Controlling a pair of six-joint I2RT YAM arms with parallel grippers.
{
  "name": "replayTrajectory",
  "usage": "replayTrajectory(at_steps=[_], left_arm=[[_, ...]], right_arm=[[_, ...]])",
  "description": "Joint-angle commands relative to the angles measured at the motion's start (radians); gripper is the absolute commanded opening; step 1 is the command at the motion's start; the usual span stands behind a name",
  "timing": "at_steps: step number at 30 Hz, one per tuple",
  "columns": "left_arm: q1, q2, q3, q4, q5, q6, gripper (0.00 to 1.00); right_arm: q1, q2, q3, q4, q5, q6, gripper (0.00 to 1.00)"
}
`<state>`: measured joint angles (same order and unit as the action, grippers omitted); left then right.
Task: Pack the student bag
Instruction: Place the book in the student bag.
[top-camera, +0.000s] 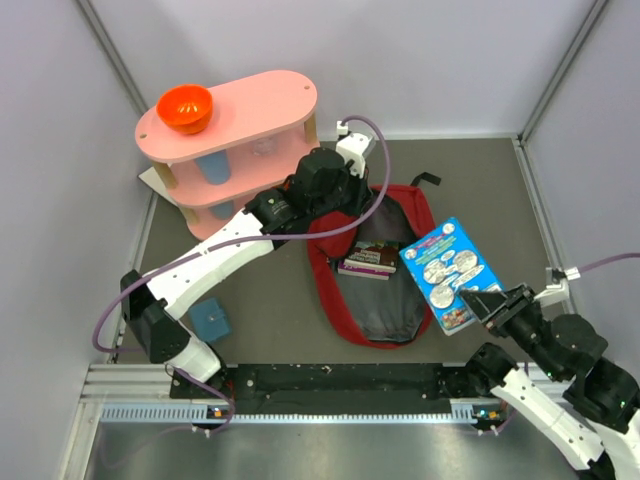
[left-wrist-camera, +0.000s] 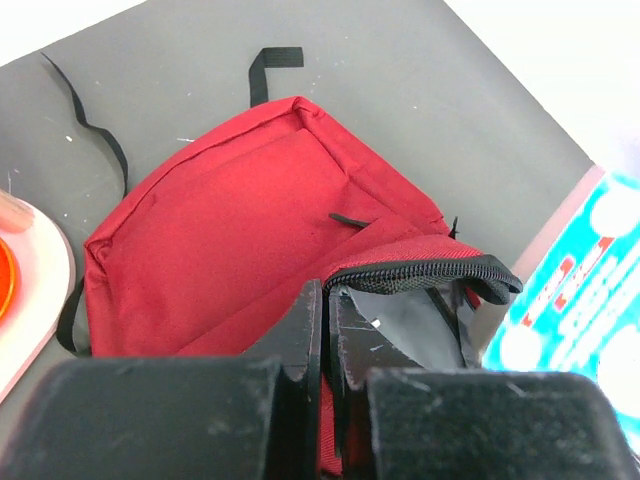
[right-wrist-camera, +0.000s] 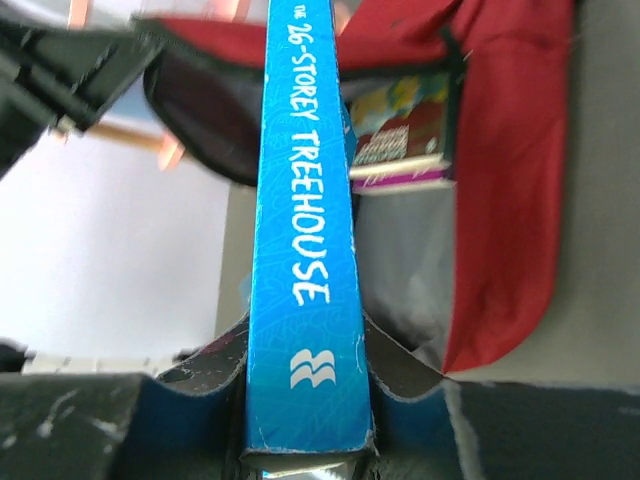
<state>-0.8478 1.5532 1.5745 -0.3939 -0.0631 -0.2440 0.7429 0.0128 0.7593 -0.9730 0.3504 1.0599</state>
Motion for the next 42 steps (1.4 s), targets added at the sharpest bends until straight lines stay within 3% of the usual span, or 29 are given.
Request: replayTrajectory(at_steps=[1, 6, 12, 15, 16, 17, 20, 24, 29, 33, 36, 40, 42], left_arm=[[0.004, -0.021, 0.035, 0.130, 0.058, -0.018, 0.00], [0.004, -0.027, 0.027, 0.145, 0.101, -0.034, 0.00], [-0.002, -0.051, 0.007, 0.152, 0.140, -0.029, 0.00], [-0.011, -0.065, -0.016, 0.156, 0.144, -0.029, 0.00], [-0.011, -0.074, -0.024, 0.161, 0.143, -0.031, 0.00], [-0.014, -0.076, -0.031, 0.164, 0.143, -0.032, 0.00], [-0.017, -0.091, -0.047, 0.162, 0.146, -0.032, 0.00], [-0.020, -0.120, -0.071, 0.168, 0.146, -0.029, 0.00], [-0.030, -0.136, -0.087, 0.170, 0.175, -0.031, 0.00], [-0.045, -0.140, -0.094, 0.175, 0.178, -0.035, 0.00], [-0.057, -0.142, -0.096, 0.182, 0.190, -0.041, 0.00], [-0.105, -0.121, -0.074, 0.191, 0.212, -0.066, 0.00], [-0.134, -0.096, -0.061, 0.185, 0.204, -0.057, 0.00]], right_arm=[[-0.004, -0.054, 0.010, 0.096, -0.282, 0.034, 0.00], [-0.004, -0.036, -0.162, 0.248, -0.496, 0.123, 0.00], [-0.004, -0.039, -0.359, 0.488, -0.479, 0.237, 0.00], [-0.004, -0.022, -0.529, 0.878, -0.430, 0.357, 0.00], [-0.004, -0.014, -0.622, 1.089, -0.413, 0.391, 0.00], [-0.004, 0.053, -0.639, 1.120, -0.357, 0.417, 0.00], [-0.004, 0.171, -0.589, 1.097, -0.324, 0.379, 0.00], [-0.002, 0.334, -0.581, 1.201, -0.304, 0.348, 0.00], [-0.005, 0.381, -0.595, 1.278, -0.167, 0.361, 0.00], [-0.004, 0.354, -0.581, 1.229, 0.017, 0.361, 0.00], [-0.005, 0.348, -0.528, 0.994, 0.197, 0.448, 0.00], [-0.005, 0.380, -0.529, 0.984, 0.352, 0.456, 0.00], [-0.005, 0.403, -0.506, 0.987, 0.360, 0.453, 0.00]])
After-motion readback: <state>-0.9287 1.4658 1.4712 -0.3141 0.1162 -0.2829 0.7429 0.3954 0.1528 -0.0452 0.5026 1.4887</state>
